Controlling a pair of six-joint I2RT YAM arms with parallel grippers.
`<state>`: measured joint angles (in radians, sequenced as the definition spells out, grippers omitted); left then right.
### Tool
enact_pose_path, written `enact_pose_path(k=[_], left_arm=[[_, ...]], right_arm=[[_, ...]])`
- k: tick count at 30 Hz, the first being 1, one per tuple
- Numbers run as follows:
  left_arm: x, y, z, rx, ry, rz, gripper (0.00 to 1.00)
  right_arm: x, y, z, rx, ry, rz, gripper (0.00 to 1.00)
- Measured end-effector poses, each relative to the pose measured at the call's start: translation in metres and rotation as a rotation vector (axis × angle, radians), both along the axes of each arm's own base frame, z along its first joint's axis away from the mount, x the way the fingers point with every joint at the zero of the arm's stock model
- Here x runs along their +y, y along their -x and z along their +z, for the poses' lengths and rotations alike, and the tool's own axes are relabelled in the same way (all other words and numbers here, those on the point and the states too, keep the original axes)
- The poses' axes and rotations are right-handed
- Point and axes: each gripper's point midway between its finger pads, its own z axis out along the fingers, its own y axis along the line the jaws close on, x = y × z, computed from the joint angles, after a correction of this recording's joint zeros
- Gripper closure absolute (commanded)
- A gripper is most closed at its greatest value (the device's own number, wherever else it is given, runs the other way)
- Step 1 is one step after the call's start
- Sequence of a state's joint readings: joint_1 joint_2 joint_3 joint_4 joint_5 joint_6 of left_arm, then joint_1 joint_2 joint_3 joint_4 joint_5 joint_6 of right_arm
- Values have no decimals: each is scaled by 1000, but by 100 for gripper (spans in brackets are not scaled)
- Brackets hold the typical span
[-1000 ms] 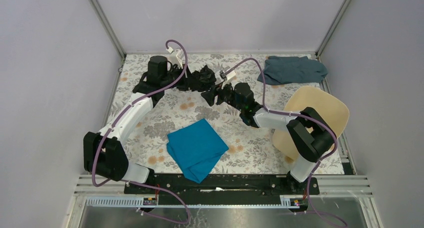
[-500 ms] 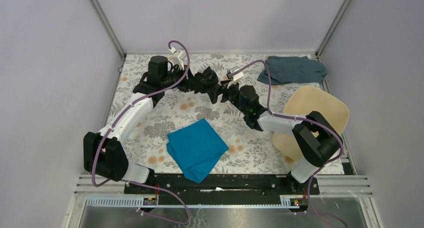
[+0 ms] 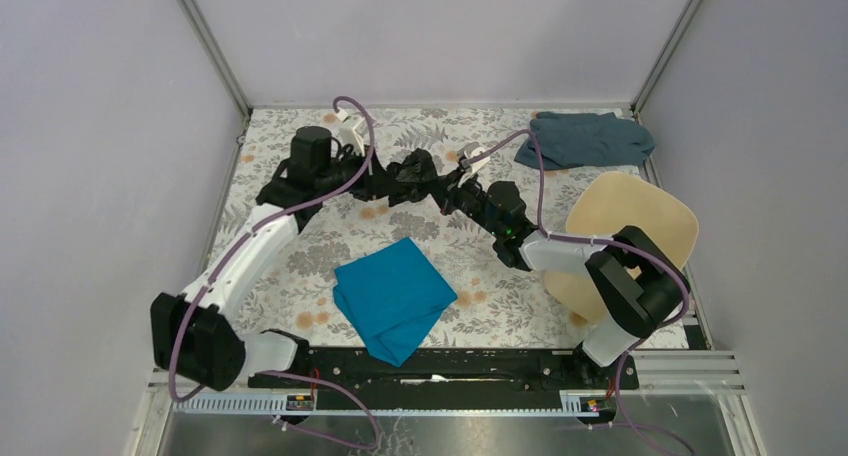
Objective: Put the trash bags into the trash bin
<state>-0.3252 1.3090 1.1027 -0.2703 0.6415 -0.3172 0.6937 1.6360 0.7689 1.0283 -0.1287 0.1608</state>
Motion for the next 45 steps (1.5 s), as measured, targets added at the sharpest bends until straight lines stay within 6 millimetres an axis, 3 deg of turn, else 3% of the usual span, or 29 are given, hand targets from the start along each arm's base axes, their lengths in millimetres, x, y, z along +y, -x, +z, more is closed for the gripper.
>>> enact_pose_path(k=[6, 9, 13, 17, 18, 22, 25, 27, 29, 32, 40, 45], left_arm=[[35, 6, 32, -49, -11, 200, 100], [58, 6, 51, -84, -24, 325, 66], [81, 8, 76, -142, -11, 447, 37], [79, 15, 81, -139, 25, 441, 3], [76, 17, 76, -125, 31, 424, 1], [65, 25, 34, -16, 36, 375, 2], [65, 31, 0, 76, 14, 395, 14], [70, 31, -13, 111, 4, 435, 16], [74, 31, -21, 117, -1, 467, 4], [75, 31, -23, 110, 16, 482, 1], [46, 10, -32, 106, -44, 429, 1], [68, -23, -44, 108, -105, 540, 16]], right_arm=[[-2, 12, 9, -49, 38, 50, 100], [-2, 18, 16, -69, 44, 97, 100], [-13, 12, 8, -32, 60, 113, 100], [-15, 6, 1, 50, 36, 114, 100], [-14, 4, 1, 74, 23, 115, 100], [-8, 3, 9, 135, -37, 145, 100], [-7, 5, 12, 168, -70, 169, 100], [-9, 4, 14, 180, -88, 179, 100], [-11, 3, 17, 178, -104, 183, 100], [-13, 3, 20, 172, -114, 195, 100], [-11, 10, 22, 166, -125, 235, 100], [-11, 15, 22, 157, -132, 260, 100]])
